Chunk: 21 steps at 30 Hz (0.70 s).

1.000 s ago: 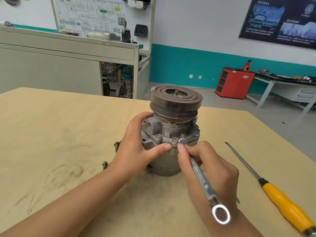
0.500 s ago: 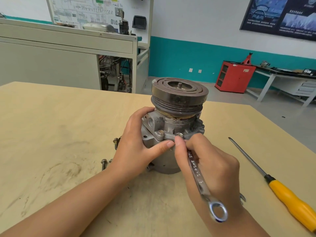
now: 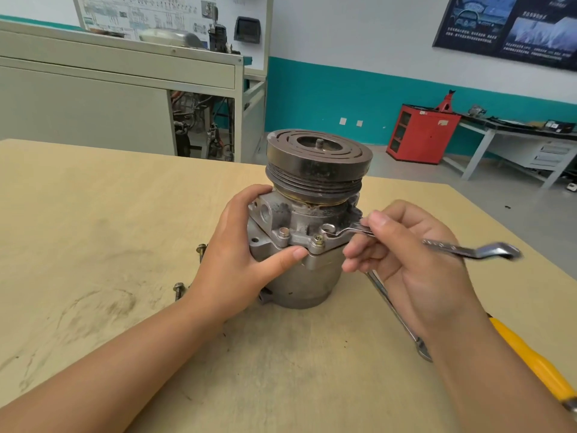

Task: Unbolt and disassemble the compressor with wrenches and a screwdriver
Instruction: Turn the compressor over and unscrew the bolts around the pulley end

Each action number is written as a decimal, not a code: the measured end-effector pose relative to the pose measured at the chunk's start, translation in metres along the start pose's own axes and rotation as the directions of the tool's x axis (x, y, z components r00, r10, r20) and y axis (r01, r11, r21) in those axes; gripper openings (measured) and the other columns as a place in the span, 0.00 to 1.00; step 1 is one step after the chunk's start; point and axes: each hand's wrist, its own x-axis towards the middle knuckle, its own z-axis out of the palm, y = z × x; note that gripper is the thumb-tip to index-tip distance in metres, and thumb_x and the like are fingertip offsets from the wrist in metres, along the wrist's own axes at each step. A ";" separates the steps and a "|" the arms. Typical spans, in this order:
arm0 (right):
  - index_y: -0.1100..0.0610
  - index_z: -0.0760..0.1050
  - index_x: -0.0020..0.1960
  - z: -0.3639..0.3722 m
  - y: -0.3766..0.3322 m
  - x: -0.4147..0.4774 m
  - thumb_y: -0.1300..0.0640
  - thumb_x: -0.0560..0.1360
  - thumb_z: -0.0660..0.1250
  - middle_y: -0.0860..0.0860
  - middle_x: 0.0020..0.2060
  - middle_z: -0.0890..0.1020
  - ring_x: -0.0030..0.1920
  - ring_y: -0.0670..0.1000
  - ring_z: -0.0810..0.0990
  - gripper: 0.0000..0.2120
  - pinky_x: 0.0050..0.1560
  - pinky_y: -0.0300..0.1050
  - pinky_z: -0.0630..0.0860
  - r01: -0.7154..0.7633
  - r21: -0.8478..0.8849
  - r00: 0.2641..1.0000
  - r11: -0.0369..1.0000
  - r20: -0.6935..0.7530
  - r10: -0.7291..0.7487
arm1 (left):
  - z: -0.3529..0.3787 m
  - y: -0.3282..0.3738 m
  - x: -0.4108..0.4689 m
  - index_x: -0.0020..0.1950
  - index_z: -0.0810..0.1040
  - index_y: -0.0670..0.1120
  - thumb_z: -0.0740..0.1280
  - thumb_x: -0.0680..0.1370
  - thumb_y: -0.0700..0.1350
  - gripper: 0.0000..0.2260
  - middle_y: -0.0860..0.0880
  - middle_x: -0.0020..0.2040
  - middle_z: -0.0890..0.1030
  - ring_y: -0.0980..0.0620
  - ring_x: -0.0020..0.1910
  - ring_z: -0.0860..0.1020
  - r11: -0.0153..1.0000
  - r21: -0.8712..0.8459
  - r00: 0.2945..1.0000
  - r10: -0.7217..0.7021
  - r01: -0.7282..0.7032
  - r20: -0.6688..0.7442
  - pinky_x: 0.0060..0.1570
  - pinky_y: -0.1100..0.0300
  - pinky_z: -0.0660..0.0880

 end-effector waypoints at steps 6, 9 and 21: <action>0.50 0.71 0.37 0.030 0.015 -0.033 0.48 0.76 0.64 0.45 0.33 0.84 0.31 0.42 0.83 0.11 0.32 0.29 0.73 0.314 -0.519 0.916 0.795 -0.054 -0.398 | 0.000 0.001 0.000 0.62 0.58 0.70 0.69 0.64 0.65 0.31 0.58 0.63 0.72 0.66 0.62 0.69 1.000 0.010 1.000 0.003 -0.003 0.005 0.56 0.73 0.68; 0.52 0.71 0.39 0.040 0.019 -0.033 0.46 0.78 0.61 0.50 0.29 0.81 0.29 0.47 0.81 0.13 0.28 0.38 0.74 0.378 -0.660 0.861 0.649 -0.007 -0.509 | -0.001 0.002 0.000 0.63 0.58 0.70 0.69 0.65 0.65 0.30 0.58 0.63 0.71 0.63 0.63 0.70 1.000 0.020 1.000 0.008 -0.008 0.011 0.58 0.69 0.69; 0.60 0.68 0.34 0.050 0.015 -0.032 0.55 0.77 0.63 0.47 0.23 0.69 0.22 0.49 0.69 0.14 0.23 0.46 0.68 0.361 -0.835 0.833 0.416 0.089 -0.546 | -0.001 0.002 -0.001 0.66 0.60 0.65 0.68 0.65 0.65 0.32 0.55 0.64 0.73 0.59 0.63 0.72 1.000 0.009 1.000 -0.018 0.018 0.024 0.61 0.55 0.73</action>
